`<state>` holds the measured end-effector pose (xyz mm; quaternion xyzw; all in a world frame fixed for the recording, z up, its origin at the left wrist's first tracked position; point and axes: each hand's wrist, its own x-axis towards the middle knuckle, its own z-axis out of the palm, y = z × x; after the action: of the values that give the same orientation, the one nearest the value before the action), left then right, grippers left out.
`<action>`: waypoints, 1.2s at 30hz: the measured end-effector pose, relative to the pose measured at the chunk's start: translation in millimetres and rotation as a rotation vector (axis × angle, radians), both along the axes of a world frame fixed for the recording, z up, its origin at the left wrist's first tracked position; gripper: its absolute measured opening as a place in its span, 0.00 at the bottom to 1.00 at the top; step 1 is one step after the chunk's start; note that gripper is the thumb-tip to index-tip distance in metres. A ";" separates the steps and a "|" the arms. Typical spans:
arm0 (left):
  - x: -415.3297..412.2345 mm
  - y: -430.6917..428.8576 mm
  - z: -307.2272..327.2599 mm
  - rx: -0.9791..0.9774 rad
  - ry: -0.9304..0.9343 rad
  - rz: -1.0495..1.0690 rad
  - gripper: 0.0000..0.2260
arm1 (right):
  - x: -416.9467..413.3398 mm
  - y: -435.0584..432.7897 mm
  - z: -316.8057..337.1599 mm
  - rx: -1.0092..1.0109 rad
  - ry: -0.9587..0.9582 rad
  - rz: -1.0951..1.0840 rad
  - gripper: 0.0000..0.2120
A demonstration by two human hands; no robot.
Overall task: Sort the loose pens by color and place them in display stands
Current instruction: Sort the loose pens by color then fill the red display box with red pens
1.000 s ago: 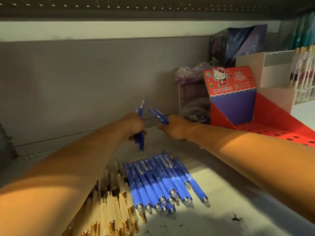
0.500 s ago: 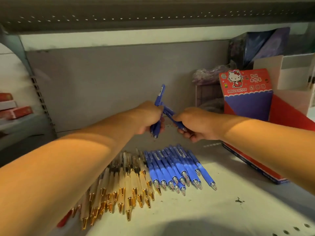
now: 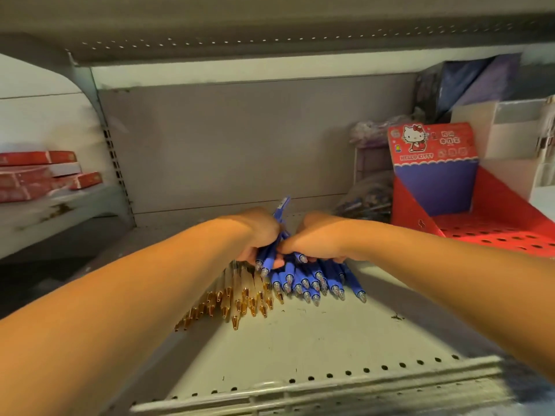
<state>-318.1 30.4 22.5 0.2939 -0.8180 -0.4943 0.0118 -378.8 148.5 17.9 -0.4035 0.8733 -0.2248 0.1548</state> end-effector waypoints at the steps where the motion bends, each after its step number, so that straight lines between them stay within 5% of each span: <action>1: 1.8 0.2 -2.4 -0.017 -0.014 0.019 0.12 | 1.2 0.6 -1.1 -0.023 0.055 0.040 0.21; 7: 5.9 3.0 3.0 -0.074 0.092 0.097 0.13 | -4.1 8.3 0.3 -0.073 0.132 0.029 0.15; 13: -3.0 23.3 11.0 0.140 0.419 0.119 0.10 | -12.5 19.0 5.1 -0.566 -0.595 -0.018 0.11; 20: -8.3 43.9 14.8 0.308 0.476 0.094 0.11 | -21.6 26.2 8.6 -0.813 -0.724 -0.080 0.06; 25: -14.7 38.6 13.9 0.004 0.338 0.201 0.13 | -39.1 26.3 5.4 -0.780 -0.697 -0.221 0.05; 31: -19.1 34.8 11.7 -0.592 0.007 0.067 0.16 | -61.2 30.3 -7.1 -0.478 -0.366 -0.276 0.06; 36: -25.1 42.5 3.4 -0.677 -0.131 0.012 0.09 | -60.0 29.4 -14.1 -0.306 -0.257 -0.205 0.10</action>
<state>-343.2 72.9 25.9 0.3092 -0.9329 -0.1747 0.0592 -438.8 177.9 3.8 -0.2996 0.8386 -0.4185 0.1782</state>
